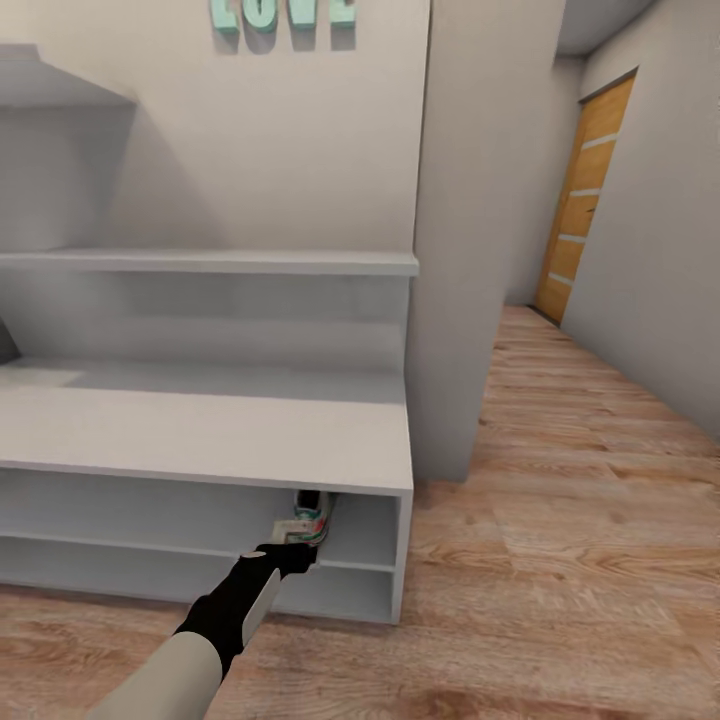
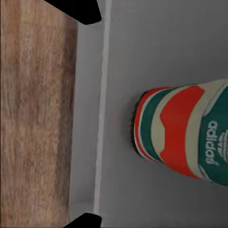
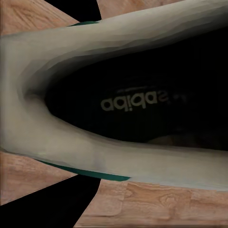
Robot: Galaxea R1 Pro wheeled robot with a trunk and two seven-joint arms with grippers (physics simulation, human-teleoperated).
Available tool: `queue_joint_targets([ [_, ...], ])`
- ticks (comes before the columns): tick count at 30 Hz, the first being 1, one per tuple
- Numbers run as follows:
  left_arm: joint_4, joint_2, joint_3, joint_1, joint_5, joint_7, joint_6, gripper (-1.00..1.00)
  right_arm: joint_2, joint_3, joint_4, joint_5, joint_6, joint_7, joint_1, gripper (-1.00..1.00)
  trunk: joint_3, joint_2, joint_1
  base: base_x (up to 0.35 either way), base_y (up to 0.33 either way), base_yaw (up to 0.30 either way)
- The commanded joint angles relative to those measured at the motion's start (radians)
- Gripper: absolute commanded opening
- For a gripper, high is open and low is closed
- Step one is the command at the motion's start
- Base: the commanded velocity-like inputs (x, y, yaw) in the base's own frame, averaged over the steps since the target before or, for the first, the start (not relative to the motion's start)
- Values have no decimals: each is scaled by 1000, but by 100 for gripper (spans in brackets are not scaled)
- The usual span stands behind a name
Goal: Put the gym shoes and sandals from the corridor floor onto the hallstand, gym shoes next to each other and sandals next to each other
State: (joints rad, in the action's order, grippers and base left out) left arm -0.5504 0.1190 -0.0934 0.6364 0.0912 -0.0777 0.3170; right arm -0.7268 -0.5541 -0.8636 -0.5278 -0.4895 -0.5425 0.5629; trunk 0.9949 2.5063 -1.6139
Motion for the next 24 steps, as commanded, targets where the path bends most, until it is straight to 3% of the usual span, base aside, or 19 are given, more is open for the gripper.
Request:
queue_joint_targets([
  [1,-2,-1,-6,0,10,-8,5,100,0,0,-2,-8,-3,-7,1,-100,1,0,1,-334,79,0],
  [15,-18,-1,-6,0,9,-8,5,100,0,0,-2,-8,-3,-7,1,-100,1,0,1,-336,79,0],
  [24,-169,-5,-4,0,10,-8,5,100,1,2,-2,17,-3,-10,0,-100,1,0,1,-336,83,0],
])
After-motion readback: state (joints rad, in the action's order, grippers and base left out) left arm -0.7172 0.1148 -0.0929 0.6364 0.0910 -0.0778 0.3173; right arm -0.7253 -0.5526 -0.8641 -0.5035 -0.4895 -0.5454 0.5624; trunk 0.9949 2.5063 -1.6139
